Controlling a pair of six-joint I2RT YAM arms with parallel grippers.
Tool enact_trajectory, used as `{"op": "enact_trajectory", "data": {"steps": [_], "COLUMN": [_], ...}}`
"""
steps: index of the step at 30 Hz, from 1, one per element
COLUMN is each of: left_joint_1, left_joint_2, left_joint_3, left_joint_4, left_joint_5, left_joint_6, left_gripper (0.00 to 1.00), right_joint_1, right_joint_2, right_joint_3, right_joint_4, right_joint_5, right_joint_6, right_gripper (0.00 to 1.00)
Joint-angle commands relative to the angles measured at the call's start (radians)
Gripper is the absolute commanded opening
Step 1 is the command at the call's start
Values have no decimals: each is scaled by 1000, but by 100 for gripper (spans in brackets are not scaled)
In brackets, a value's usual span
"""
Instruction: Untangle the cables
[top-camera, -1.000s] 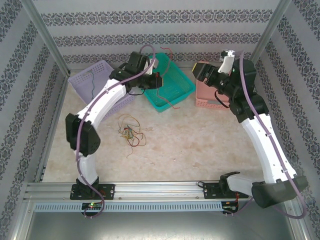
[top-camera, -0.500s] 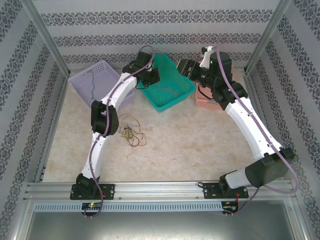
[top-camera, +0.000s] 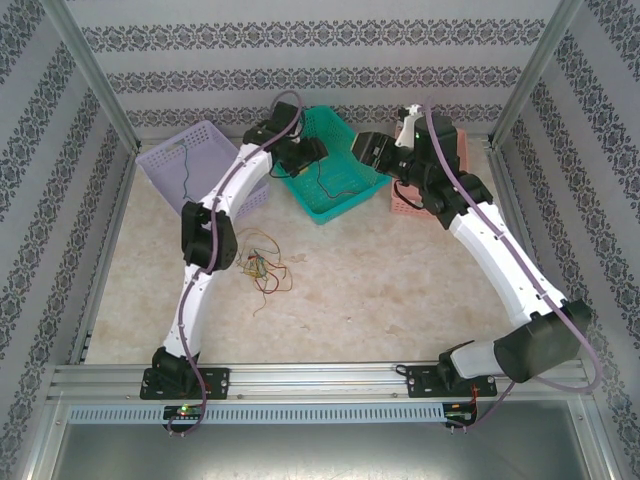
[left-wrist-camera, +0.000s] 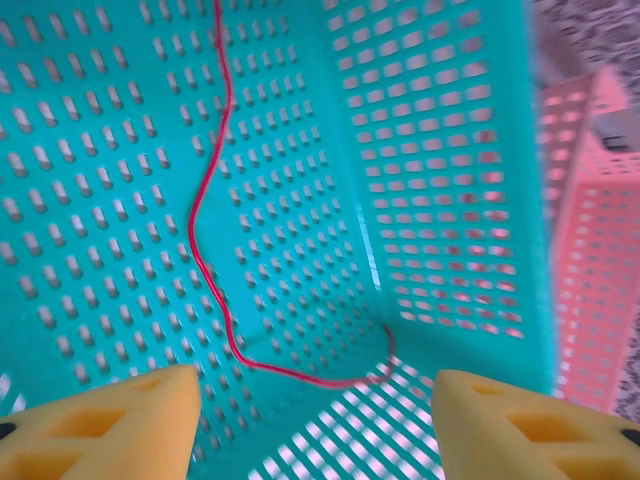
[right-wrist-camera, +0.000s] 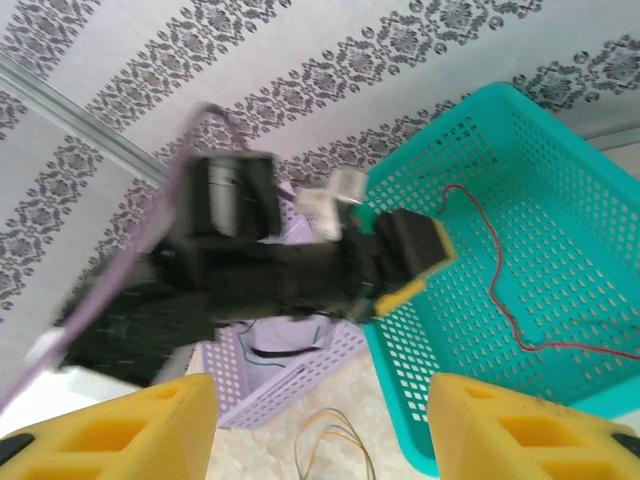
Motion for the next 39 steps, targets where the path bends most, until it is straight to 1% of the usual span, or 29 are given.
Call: {"op": "enact_trajectory", "data": {"steps": [1,3,5,7,10,11,12,13,15,16,19,21,24,27,28,31,33,37,39], "left_joint_1": [4,5,5,10,23,28,38,48,57,59,65,73,74,73,73,74,79,77,74], "left_joint_2": [-216,-326,-476,-642,-852,-905,-957,-991,-1038,-1043,-1013,-1005,-1033,-1004,-975,-919,-912,-863,-827], "left_joint_3": [2,-111,-300,-541,-885,-990,-1093,-1187,-1298,-1327,-1367,-1401,-1449,-1439,-1426,-1401,-1415,-1420,-1426], "left_joint_4": [-156,-207,-220,-217,-184,-166,-141,-115,-42,-24,-38,-24,62,110,100,51,78,130,155], "left_joint_5": [-80,-135,-184,-203,-179,-167,-147,-122,-72,-66,-79,-53,-45,-43,-45,-98,-106,-77,-70], "left_joint_6": [-4,4,-4,-53,-146,-175,-213,-242,-264,-252,-219,-243,-287,-277,-259,-229,-255,-325,-345], "left_gripper": [62,62,61,63,64,68,69,69,70,70,70,69,70,70,70,71,72,72,70], "right_joint_1": [21,36,57,92,168,196,231,263,316,337,371,376,372,371,372,372,371,371,372], "right_joint_2": [-66,-102,-143,-190,-250,-260,-268,-271,-261,-250,-207,-178,-137,-98,-88,-62,-50,-28,-22], "right_joint_3": [-50,-96,-157,-233,-337,-362,-388,-412,-459,-482,-522,-515,-509,-507,-509,-505,-497,-485,-490], "right_joint_4": [-43,-67,-88,-105,-114,-116,-118,-117,-94,-78,-39,-49,-43,-14,1,34,42,49,56], "right_joint_5": [47,65,71,77,75,75,74,70,42,25,-14,-23,-31,-38,-42,-49,-52,-50,-48], "right_joint_6": [-46,-57,-59,-56,-31,-23,-12,5,39,63,120,130,153,191,205,231,233,235,242], "right_gripper": [57,57,57,57,56,56,56,56,55,55,53,52,52,51,51,51,51,51,51]}}
